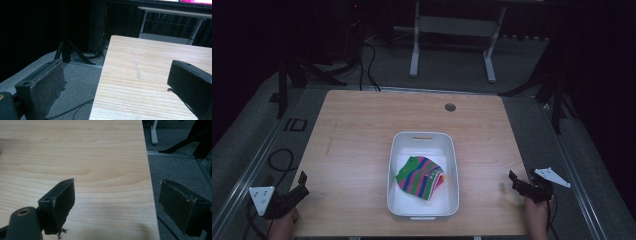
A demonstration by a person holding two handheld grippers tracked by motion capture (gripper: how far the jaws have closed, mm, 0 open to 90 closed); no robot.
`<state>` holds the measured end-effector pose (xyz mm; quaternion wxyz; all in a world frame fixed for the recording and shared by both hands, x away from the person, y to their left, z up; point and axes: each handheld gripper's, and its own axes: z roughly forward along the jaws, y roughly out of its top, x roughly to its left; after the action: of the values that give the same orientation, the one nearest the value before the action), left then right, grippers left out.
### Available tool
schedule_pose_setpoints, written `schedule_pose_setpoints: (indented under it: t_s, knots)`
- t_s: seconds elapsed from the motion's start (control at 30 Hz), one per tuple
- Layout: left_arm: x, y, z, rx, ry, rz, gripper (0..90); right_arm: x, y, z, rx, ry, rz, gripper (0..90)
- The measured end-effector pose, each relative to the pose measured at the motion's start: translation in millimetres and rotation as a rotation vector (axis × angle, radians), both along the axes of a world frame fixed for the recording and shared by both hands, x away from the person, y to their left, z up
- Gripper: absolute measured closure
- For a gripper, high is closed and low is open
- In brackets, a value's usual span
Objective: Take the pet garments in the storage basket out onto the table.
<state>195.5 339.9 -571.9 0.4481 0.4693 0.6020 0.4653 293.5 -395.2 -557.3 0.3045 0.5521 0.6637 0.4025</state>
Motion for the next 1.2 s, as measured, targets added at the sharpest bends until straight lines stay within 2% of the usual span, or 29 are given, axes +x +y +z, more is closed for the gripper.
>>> schedule_pose_setpoints:
  t_s: [0.37, 0.6, 0.7, 0.77, 0.8, 0.83, 0.9, 1.1, 1.2]
  knots:
    - [0.1, 0.1, 0.0, -0.001, 0.001, 0.001, 1.8, 1.4, 2.1, -0.2, -0.019, 0.021, -0.005, 14.2]
    - [-0.2, 0.4, 0.0, -0.002, 0.000, 0.002, 1.8, 3.2, 2.0, -1.0, -0.040, 0.075, 0.032, 14.2]
    - [-0.3, 0.2, 0.0, 0.000, -0.001, 0.002, 1.8, 3.4, -0.9, -1.3, -0.030, 0.099, 0.094, 14.2]
    - [-0.3, 0.1, 0.0, -0.001, -0.002, 0.003, 1.8, 3.4, -0.9, -1.3, -0.030, 0.099, 0.094, 14.2]
    - [-0.2, 0.6, 0.0, -0.003, -0.001, 0.002, 1.8, 3.8, -1.9, -1.3, -0.032, 0.114, 0.116, 14.2]
    - [-0.2, 0.7, 0.0, -0.004, 0.000, 0.002, 1.8, 4.6, -5.2, -0.2, -0.017, 0.141, 0.201, 14.3]
    - [-0.2, 0.7, 0.0, -0.006, -0.001, 0.004, 1.8, 5.0, -5.7, 0.4, -0.017, 0.165, 0.258, 14.4]
    - [-0.2, 0.8, 0.0, -0.006, -0.001, 0.003, 1.8, 3.7, -1.6, -1.1, -0.029, 0.219, 0.404, 14.3]
    - [-0.3, 0.9, 0.0, -0.007, -0.001, 0.004, 1.8, 2.8, 2.2, -3.3, -0.061, 0.229, 0.441, 14.3]
